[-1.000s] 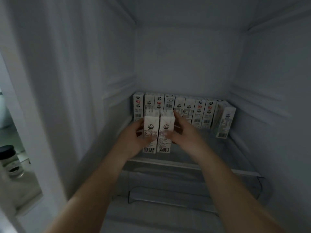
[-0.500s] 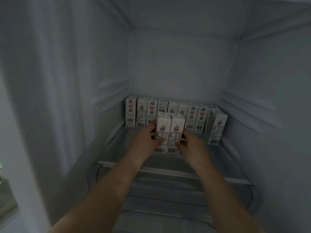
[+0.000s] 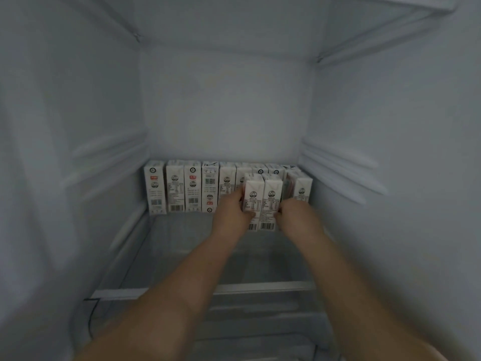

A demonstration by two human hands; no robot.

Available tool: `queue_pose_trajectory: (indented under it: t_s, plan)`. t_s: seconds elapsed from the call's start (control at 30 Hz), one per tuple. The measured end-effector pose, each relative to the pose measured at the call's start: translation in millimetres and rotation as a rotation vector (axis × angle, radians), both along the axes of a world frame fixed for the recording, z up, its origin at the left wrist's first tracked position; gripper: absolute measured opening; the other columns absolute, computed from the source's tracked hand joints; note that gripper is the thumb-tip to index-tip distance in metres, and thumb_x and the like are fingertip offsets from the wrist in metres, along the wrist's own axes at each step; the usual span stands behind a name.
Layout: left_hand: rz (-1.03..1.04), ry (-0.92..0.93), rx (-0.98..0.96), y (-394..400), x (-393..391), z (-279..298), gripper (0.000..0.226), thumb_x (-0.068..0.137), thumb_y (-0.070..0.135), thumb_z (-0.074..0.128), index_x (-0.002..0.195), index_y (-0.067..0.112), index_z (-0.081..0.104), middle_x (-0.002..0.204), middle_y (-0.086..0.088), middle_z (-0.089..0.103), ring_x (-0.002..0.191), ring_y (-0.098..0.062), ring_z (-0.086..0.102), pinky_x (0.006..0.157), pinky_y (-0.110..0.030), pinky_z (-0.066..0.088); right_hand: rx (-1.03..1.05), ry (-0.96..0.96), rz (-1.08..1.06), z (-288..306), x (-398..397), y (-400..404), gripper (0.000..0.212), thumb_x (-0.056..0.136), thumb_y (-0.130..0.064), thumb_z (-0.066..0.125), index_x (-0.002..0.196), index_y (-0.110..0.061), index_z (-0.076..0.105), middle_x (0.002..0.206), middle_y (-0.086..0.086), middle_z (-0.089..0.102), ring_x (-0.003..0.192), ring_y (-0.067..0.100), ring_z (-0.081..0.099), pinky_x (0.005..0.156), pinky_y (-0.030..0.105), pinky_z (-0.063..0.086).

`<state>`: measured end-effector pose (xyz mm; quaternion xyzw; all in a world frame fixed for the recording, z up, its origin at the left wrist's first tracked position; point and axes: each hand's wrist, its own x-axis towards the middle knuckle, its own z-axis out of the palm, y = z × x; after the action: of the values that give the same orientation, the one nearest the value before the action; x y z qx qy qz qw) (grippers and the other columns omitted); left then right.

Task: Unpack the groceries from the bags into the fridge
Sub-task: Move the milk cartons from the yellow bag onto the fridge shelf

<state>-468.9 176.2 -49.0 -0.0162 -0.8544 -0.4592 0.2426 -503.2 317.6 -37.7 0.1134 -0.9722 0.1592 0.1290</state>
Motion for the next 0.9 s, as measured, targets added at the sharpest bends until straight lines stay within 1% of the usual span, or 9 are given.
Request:
queue_pose_trajectory:
  t_s: [0.07,0.13,0.2,0.33,0.47,0.6,0.67,0.8,0.9]
  plan:
    - [0.001,0.010,-0.007,3,-7,-1,0.055,0.079,-0.002,0.068,0.129,0.014,0.054,0.119,-0.004,0.065,0.099,-0.007,0.056,0.076,-0.011,0.038,0.015,-0.047,-0.041,-3,-8,4,0.025,0.092,-0.025,0.050,0.092,-0.009,0.068,0.092,0.011,0.070,0.085,0.026,0.066,0.077,0.031,0.052]
    - [0.014,0.021,-0.009,7,-13,-3,0.056,0.079,-0.001,0.068,0.130,0.015,0.053,0.119,-0.003,0.064,0.099,-0.007,0.055,0.076,-0.009,0.036,-0.010,-0.085,-0.071,-4,-15,6,0.025,0.090,-0.026,0.050,0.084,-0.011,0.069,0.086,0.009,0.071,0.080,0.024,0.067,0.079,0.033,0.054]
    - [0.022,0.042,0.007,11,-19,-6,0.057,0.078,0.000,0.069,0.130,0.017,0.054,0.118,-0.003,0.065,0.106,-0.014,0.060,0.081,-0.015,0.040,-0.030,-0.114,-0.082,-5,-20,8,0.023,0.088,-0.022,0.051,0.081,-0.011,0.069,0.086,0.008,0.072,0.080,0.024,0.068,0.080,0.033,0.055]
    - [0.033,0.046,0.020,19,-29,-9,0.058,0.078,0.000,0.069,0.131,0.018,0.054,0.115,0.002,0.065,0.104,-0.012,0.059,0.082,-0.018,0.041,-0.068,-0.137,-0.080,-8,-26,11,0.024,0.089,-0.019,0.048,0.089,-0.009,0.070,0.089,0.008,0.072,0.081,0.025,0.069,0.080,0.035,0.056]
    - [0.044,0.052,0.005,22,-37,-10,0.056,0.077,0.002,0.070,0.128,0.018,0.056,0.117,-0.003,0.066,0.106,-0.019,0.061,0.084,-0.022,0.044,-0.055,-0.103,-0.096,-8,-27,12,0.025,0.089,-0.020,0.047,0.091,-0.011,0.070,0.092,0.007,0.072,0.084,0.024,0.069,0.082,0.036,0.055]
    - [0.068,-0.008,-0.001,22,-41,-9,0.047,0.078,0.007,0.072,0.122,0.013,0.058,0.116,-0.005,0.066,0.106,-0.021,0.061,0.083,-0.023,0.044,-0.043,-0.099,-0.108,-6,-23,11,0.025,0.089,-0.022,0.048,0.093,-0.012,0.070,0.095,0.008,0.072,0.088,0.025,0.068,0.083,0.034,0.053]
    - [0.043,-0.066,-0.032,21,-37,-6,0.048,0.076,0.007,0.073,0.122,0.010,0.056,0.117,-0.008,0.065,0.107,-0.023,0.061,0.084,-0.025,0.045,0.004,-0.079,-0.106,-5,-16,13,0.023,0.088,-0.021,0.050,0.098,-0.014,0.069,0.099,0.008,0.071,0.092,0.026,0.067,0.081,0.031,0.051]
    - [0.030,-0.178,-0.105,11,-11,5,0.068,0.077,0.018,0.075,0.137,0.013,0.043,0.126,-0.006,0.059,0.114,-0.024,0.057,0.092,-0.034,0.047,0.074,-0.023,-0.086,-3,5,21,0.027,0.087,-0.028,0.058,0.111,-0.018,0.064,0.110,0.008,0.067,0.102,0.028,0.063,0.081,0.032,0.049]
    - [0.032,-0.156,-0.117,1,23,10,0.066,0.080,0.026,0.073,0.139,0.018,0.043,0.127,-0.003,0.057,0.113,-0.019,0.055,0.096,-0.035,0.047,0.061,-0.007,-0.057,-2,26,25,0.027,0.084,-0.029,0.062,0.109,-0.019,0.062,0.110,0.008,0.066,0.098,0.027,0.063,0.080,0.031,0.049]
